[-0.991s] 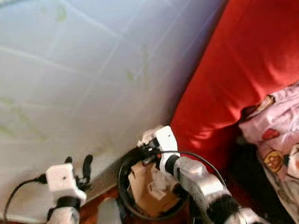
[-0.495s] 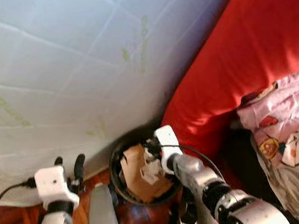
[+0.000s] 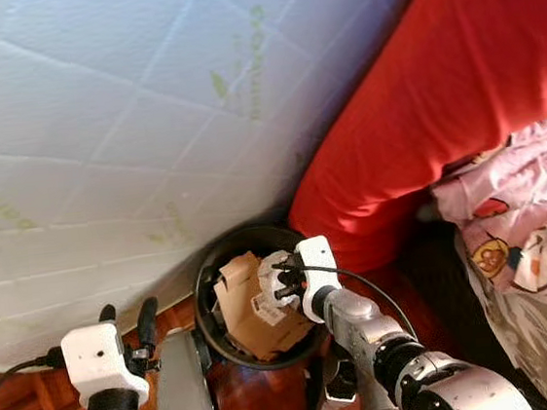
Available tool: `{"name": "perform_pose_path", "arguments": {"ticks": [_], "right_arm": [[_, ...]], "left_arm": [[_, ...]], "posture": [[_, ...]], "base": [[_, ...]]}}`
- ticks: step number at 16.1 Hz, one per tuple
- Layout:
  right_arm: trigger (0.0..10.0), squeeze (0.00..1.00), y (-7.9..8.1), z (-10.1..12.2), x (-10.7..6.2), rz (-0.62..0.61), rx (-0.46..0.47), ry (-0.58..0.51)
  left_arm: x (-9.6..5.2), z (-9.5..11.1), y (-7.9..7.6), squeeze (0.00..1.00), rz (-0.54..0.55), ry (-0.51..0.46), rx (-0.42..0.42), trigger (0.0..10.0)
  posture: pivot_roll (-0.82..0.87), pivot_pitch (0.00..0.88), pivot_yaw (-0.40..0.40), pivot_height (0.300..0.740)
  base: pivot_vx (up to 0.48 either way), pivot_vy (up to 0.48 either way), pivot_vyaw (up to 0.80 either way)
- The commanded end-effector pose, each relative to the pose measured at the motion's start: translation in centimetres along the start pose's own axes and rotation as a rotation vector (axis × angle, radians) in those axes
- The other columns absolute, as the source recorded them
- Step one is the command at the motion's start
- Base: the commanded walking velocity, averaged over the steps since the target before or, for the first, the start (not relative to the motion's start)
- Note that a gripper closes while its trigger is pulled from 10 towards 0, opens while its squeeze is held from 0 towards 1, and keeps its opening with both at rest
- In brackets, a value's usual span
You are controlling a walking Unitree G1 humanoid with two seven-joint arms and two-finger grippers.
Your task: Clean up the room
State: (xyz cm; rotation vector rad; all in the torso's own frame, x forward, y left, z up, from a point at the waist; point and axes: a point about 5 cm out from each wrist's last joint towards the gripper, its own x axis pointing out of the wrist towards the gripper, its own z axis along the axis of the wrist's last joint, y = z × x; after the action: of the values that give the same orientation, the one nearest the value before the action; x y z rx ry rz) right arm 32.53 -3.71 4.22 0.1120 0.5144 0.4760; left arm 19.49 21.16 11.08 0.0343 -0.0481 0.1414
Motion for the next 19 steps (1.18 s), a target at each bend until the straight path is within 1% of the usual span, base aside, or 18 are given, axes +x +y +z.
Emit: {"name": "perform_pose_path", "arguments": {"ticks": [1, 2, 3, 4, 5, 7, 9, 10, 11, 13, 14, 15, 16, 17, 18, 19], "right_arm": [[10.0, 0.11, 2.0, -2.0, 0.1, 0.040, 0.042, 0.048], [10.0, 0.95, 2.1, -2.1, 0.1, 0.041, 0.052, 0.048], [10.0, 1.00, 2.1, -2.2, 0.1, 0.038, 0.047, 0.051], [10.0, 1.00, 2.1, -2.6, 0.0, 0.044, 0.075, 0.059], [10.0, 1.00, 2.2, -2.6, 0.0, 0.057, 0.074, 0.058], [10.0, 1.00, 2.6, -2.5, 0.0, 0.094, -0.022, 0.056], [10.0, 1.00, 3.0, -2.6, 0.0, 0.140, -0.021, 0.066], [10.0, 1.00, 3.5, -2.8, 0.0, 0.182, -0.036, 0.079], [10.0, 1.00, 3.9, -3.1, 0.0, 0.226, -0.103, 0.098], [10.0, 1.00, 4.4, -4.2, -0.3, 0.294, -0.319, 0.158], [10.0, 1.00, 4.6, -4.9, -0.5, 0.344, -0.324, 0.197], [10.0, 1.00, 4.7, -5.2, -0.6, 0.360, -0.333, 0.213], [10.0, 1.00, 4.7, -5.5, -0.7, 0.359, -0.376, 0.226], [10.0, 1.00, 4.7, -5.7, -0.7, 0.358, -0.440, 0.230], [10.0, 1.00, 4.5, -5.3, -0.6, 0.330, -0.545, 0.201], [10.0, 1.00, 4.4, -4.6, -0.4, 0.283, -0.581, 0.157]], "left_arm": [[-0.5, -0.1, 0.1, 0.00, 0.012, 0.025, -0.002, 10.0], [-0.5, 0.0, 0.1, 0.00, 0.014, 0.026, -0.001, 10.0], [-0.5, 0.1, 0.1, 0.00, 0.013, 0.027, 0.001, 10.0], [-0.5, 0.3, 0.1, 0.00, 0.010, 0.026, 0.004, 10.0], [-0.4, 0.3, 0.1, 0.00, 0.010, 0.029, 0.004, 10.0], [-0.4, 0.0, -0.2, 0.00, 0.009, 0.039, 0.002, 10.0], [-0.3, -0.1, -0.4, 0.00, 0.007, 0.044, -0.001, 10.0], [-0.2, -0.1, -0.4, 0.00, 0.006, 0.044, -0.001, 10.0], [-0.2, -0.1, -0.5, 0.00, 0.006, 0.043, 0.000, 10.0], [-0.2, -0.2, -0.5, 0.00, 0.014, 0.041, -0.002, 10.0], [-0.2, -0.1, -0.7, 0.00, 0.020, 0.036, -0.009, 10.0], [-0.2, -0.1, -0.8, 0.00, 0.020, 0.035, -0.010, 10.0], [-0.3, -0.1, -0.9, 0.00, 0.023, 0.034, -0.012, 10.0], [-0.4, 0.0, -0.9, 0.00, 0.027, 0.034, -0.013, 10.0], [-0.5, -0.1, -0.7, 0.00, 0.034, 0.033, -0.014, 10.0], [-0.5, -0.1, -0.6, 0.00, 0.040, 0.033, -0.012, 10.0]], "posture": [[0.26, 0.539, -0.196, 0.585], [0.26, 0.538, -0.195, 0.585], [0.26, 0.538, -0.192, 0.585], [0.26, 0.542, -0.192, 0.585], [0.26, 0.543, -0.195, 0.585], [0.25, 0.538, -0.198, 0.585], [0.25, 0.535, -0.201, 0.585], [0.25, 0.534, -0.204, 0.585], [0.25, 0.534, -0.208, 0.585], [0.25, 0.531, -0.218, 0.585], [0.25, 0.533, -0.229, 0.585], [0.26, 0.537, -0.232, 0.585], [0.26, 0.539, -0.235, 0.585], [0.26, 0.539, -0.237, 0.585], [0.27, 0.538, -0.244, 0.585], [0.26, 0.532, -0.244, 0.585]], "base": [[0.000, 0.000, 0.00], [0.000, 0.000, 0.00], [0.000, 0.000, 0.00], [0.000, 0.000, 0.00], [0.000, 0.000, 0.00], [0.000, 0.000, 0.00], [0.000, 0.000, 0.00], [0.000, 0.000, 0.00], [0.000, 0.000, 0.00], [0.000, 0.000, 0.00], [0.000, 0.000, 0.00], [0.000, 0.000, 0.00], [0.000, 0.000, 0.00], [0.000, 0.000, 0.00], [0.000, 0.000, 0.00], [0.000, 0.000, 0.00]]}}
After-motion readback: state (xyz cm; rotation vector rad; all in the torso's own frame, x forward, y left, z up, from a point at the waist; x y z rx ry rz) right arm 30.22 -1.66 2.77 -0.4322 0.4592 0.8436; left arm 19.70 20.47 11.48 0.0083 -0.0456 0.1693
